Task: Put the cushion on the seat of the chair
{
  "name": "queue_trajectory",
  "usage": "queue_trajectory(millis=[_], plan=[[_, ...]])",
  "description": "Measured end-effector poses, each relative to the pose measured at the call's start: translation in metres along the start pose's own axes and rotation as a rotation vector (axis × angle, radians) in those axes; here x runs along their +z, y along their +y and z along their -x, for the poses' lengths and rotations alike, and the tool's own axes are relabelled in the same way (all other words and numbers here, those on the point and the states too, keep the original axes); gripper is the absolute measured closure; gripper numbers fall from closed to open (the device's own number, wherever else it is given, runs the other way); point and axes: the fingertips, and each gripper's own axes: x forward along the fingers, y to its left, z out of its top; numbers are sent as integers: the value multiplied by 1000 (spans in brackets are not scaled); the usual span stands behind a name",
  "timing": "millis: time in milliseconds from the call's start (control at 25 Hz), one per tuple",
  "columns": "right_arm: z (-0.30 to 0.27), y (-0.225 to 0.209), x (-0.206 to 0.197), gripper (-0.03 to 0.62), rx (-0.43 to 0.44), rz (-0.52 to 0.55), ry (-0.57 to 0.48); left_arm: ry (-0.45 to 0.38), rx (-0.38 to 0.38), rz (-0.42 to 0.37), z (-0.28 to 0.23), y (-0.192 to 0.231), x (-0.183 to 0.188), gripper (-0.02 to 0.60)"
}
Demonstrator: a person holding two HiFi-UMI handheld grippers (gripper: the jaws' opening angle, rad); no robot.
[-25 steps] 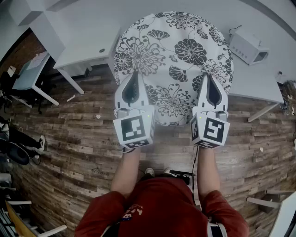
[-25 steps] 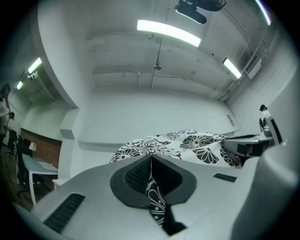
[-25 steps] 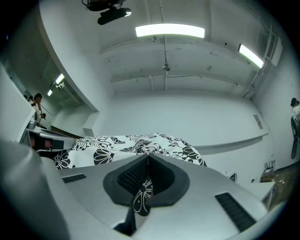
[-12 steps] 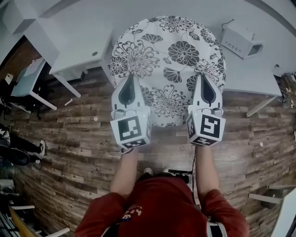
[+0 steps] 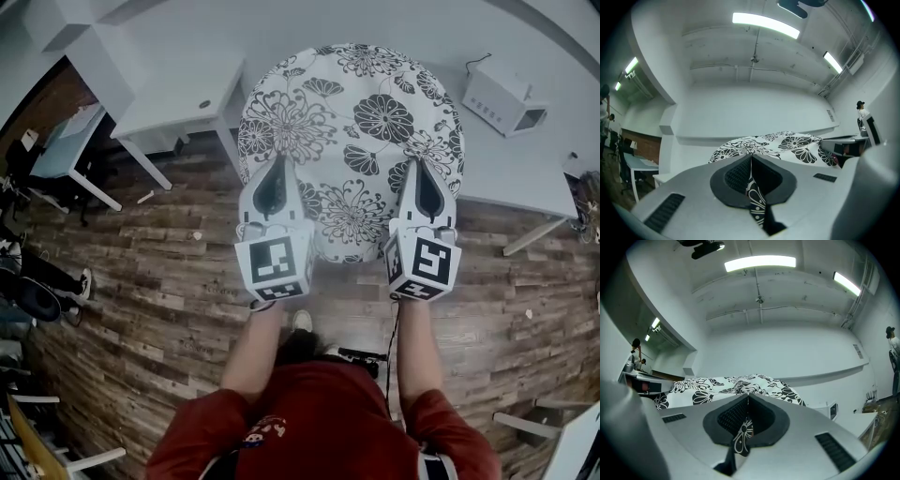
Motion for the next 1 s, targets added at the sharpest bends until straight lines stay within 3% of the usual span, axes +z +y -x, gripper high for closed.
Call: queue_trajectory(millis=[1000], plan=[[6,8,3,565,-57,58,-31,-63,-51,54,-2,8,-3,552]])
